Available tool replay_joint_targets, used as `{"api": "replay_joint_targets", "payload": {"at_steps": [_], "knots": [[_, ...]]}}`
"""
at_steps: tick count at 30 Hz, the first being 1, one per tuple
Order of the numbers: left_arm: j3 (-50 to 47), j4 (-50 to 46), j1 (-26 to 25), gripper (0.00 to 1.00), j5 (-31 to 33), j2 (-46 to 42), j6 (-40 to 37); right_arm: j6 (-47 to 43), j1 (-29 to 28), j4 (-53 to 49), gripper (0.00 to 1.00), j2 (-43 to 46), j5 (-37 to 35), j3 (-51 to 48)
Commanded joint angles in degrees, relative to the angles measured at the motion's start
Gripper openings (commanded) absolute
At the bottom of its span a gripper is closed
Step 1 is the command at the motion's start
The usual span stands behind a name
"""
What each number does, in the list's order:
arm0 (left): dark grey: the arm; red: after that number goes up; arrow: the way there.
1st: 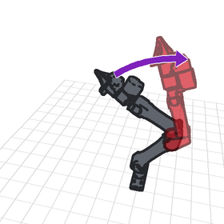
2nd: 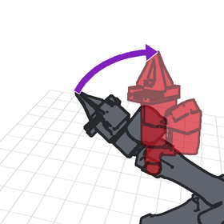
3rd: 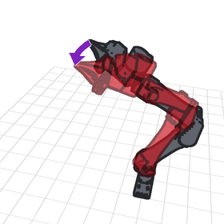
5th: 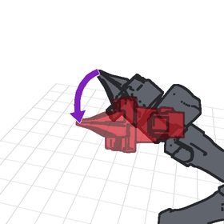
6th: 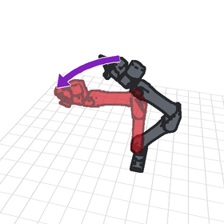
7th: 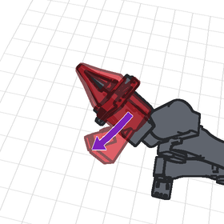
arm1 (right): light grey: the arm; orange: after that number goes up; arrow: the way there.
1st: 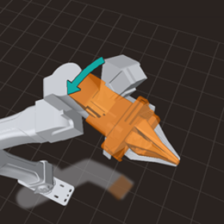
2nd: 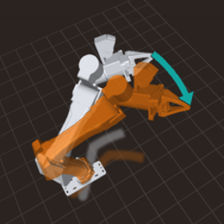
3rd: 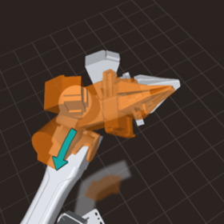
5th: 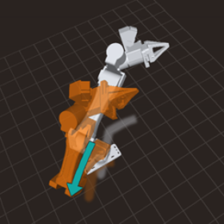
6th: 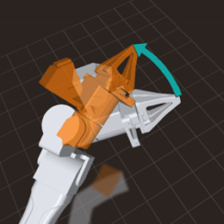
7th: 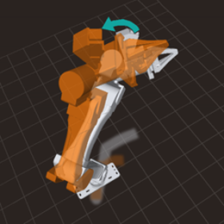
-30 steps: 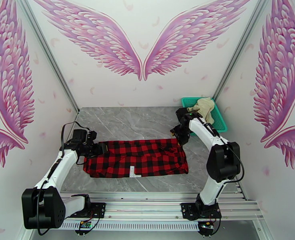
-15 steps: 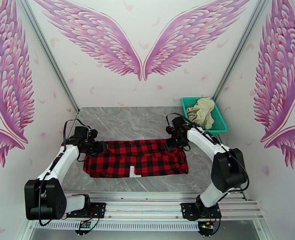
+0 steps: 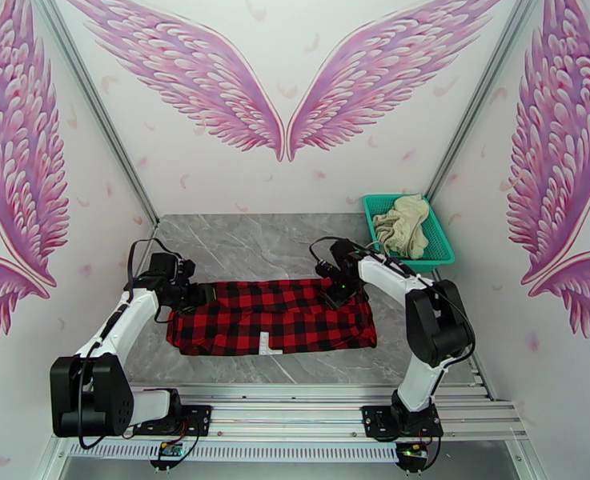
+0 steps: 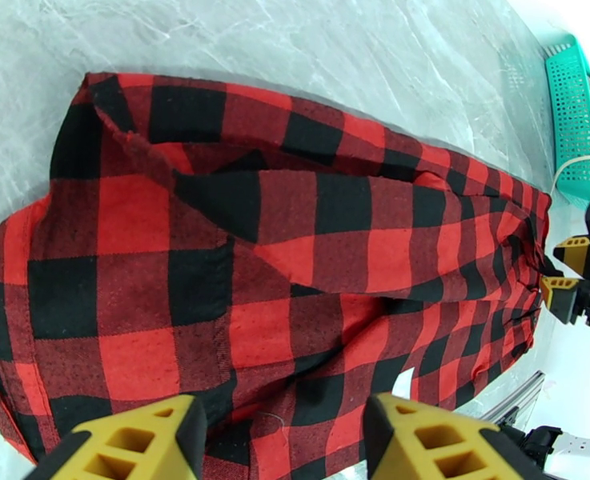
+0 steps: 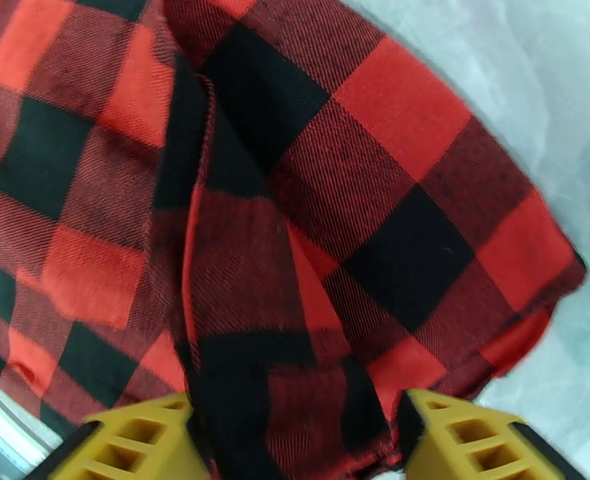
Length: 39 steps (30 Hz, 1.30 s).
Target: Fold and stack the mixed laundry pile
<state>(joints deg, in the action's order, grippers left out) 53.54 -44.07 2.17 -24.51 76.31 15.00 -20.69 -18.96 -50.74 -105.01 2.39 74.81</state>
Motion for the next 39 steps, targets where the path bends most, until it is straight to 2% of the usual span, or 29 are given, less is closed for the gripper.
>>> {"api": "replay_joint_targets", "payload": {"at_steps": [1,4,7,16,20,22,26,29,33,35,39], "knots": [[2.4,-1.3,-0.3,0.58,0.7,-0.1,-0.3,0.9,0.0,0.3,0.4,0.1,2.7,3.3],[2.1,-1.1,-0.3,0.58,0.9,-0.4,-0.2,4.3,0.0,-0.7,0.21,1.7,3.4,5.5],[2.0,-0.9,-0.3,0.58,1.0,-0.4,-0.2,8.8,0.1,-4.4,0.1,3.0,4.8,8.7],[2.8,-0.6,-0.4,0.58,0.7,1.0,-0.4,24.6,1.4,-15.6,0.07,1.2,1.8,15.8],[3.5,-0.7,-0.5,0.58,0.4,1.5,-0.8,30.8,3.6,-17.1,0.07,-0.5,0.5,15.6],[3.7,-0.8,-0.5,0.58,0.3,1.6,-1.0,32.8,4.6,-16.8,0.1,-1.0,0.2,15.0],[3.4,-0.8,-0.8,0.58,0.2,1.7,-1.0,33.7,5.2,-15.3,0.22,-3.3,-1.7,14.4],[3.2,-0.5,-1.1,0.58,-0.1,1.6,-0.9,33.3,5.2,-13.5,0.42,-6.0,-2.9,14.6],[3.7,-0.4,-1.8,0.58,-0.1,1.7,-0.7,32.8,4.6,-12.7,0.6,-8.9,-5.1,15.5],[4.2,-0.3,-2.4,0.58,0.1,1.7,-0.3,33.1,4.4,-13.2,0.64,-9.2,-9.2,15.3],[5.3,0.7,-5.0,0.53,-0.2,1.9,0.8,33.3,3.8,-14.9,0.64,-6.2,-14.9,14.9]]}}
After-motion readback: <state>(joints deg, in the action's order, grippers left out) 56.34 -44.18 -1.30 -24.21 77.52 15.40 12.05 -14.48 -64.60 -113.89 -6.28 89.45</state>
